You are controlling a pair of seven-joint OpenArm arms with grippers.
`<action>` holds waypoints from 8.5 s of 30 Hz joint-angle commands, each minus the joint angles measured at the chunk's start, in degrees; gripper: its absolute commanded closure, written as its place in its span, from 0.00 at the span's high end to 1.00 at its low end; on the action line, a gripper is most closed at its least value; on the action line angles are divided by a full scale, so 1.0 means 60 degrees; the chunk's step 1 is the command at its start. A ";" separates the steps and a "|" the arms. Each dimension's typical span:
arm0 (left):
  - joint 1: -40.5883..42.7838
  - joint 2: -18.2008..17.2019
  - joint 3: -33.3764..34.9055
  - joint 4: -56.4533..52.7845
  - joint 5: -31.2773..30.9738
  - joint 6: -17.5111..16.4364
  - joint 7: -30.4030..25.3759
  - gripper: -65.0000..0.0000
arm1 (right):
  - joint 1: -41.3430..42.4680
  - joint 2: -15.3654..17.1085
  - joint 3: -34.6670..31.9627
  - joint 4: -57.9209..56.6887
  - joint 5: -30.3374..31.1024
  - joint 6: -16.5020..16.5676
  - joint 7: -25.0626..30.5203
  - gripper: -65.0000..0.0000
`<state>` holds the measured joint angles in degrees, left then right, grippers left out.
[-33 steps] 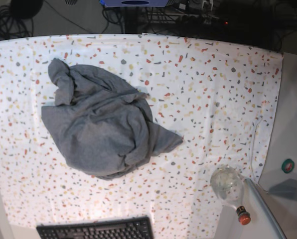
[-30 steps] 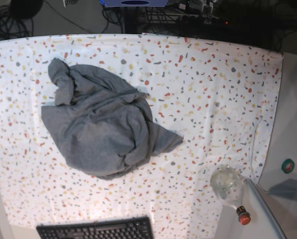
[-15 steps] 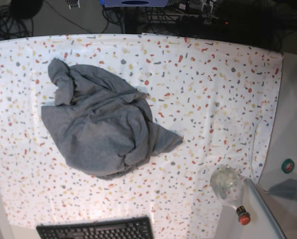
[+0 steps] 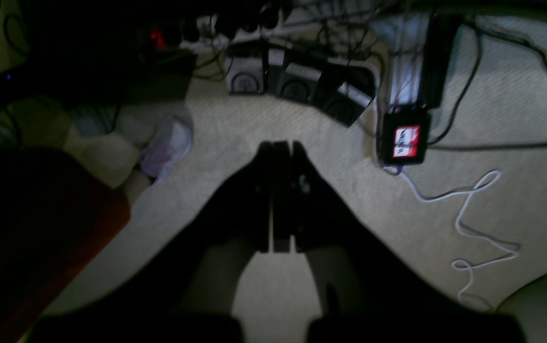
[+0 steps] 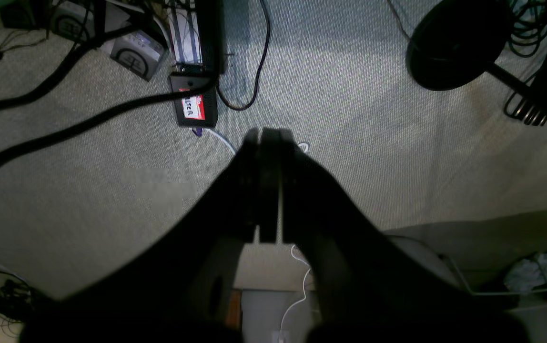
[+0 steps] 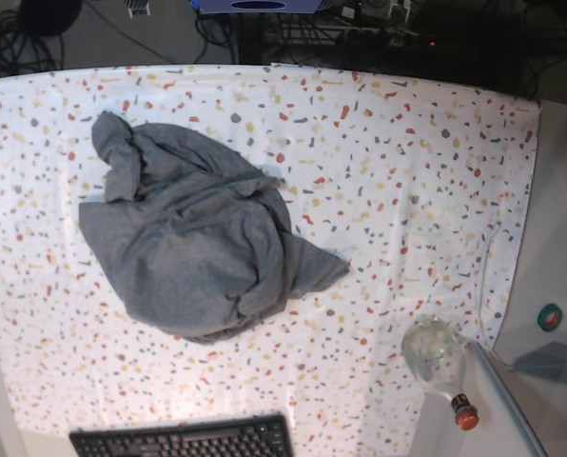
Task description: Layout the t-shirt on the table in an organized manner, then fold the t-shirt properly
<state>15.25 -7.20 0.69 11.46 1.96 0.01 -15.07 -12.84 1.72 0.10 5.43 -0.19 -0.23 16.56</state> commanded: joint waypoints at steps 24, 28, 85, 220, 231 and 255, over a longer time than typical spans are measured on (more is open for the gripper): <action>0.7049 -0.2192 -0.0576 1.1078 -0.2927 0.0049 -0.0045 0.00 | -0.7215 -0.0894 0.2379 1.1073 0.0053 -0.0057 -0.0789 0.00; 0.7796 -0.2382 -0.1045 1.3218 -0.3542 0.0049 -0.0045 0.00 | -0.7581 -0.1026 0.2658 1.3432 0.0053 -0.0057 -0.0979 0.00; 0.4690 -0.1591 -0.3316 1.6148 -0.5857 0.0064 0.4732 0.54 | 0.4433 -0.0923 0.6189 1.0663 0.0053 0.3503 -0.9946 0.00; 0.3723 -0.1723 -0.3243 1.4932 -0.5828 0.0049 0.4761 0.53 | 0.6221 0.4000 0.4548 0.8963 0.0053 0.1994 -0.9873 0.70; 0.3738 -0.1664 -0.3433 1.4859 -0.5857 0.0049 0.4761 0.53 | 0.2484 0.0044 0.4108 1.5322 0.2119 0.2698 -1.2100 0.65; 0.3752 -0.1679 -0.3419 1.4800 -0.5828 0.0049 0.4761 0.53 | 0.0990 -0.0205 0.0841 1.4677 -0.0431 0.0383 -0.8422 0.00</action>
<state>37.41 -16.53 -19.46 99.57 -32.91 0.43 14.59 -7.60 0.32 5.21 92.25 -3.05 1.78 -35.44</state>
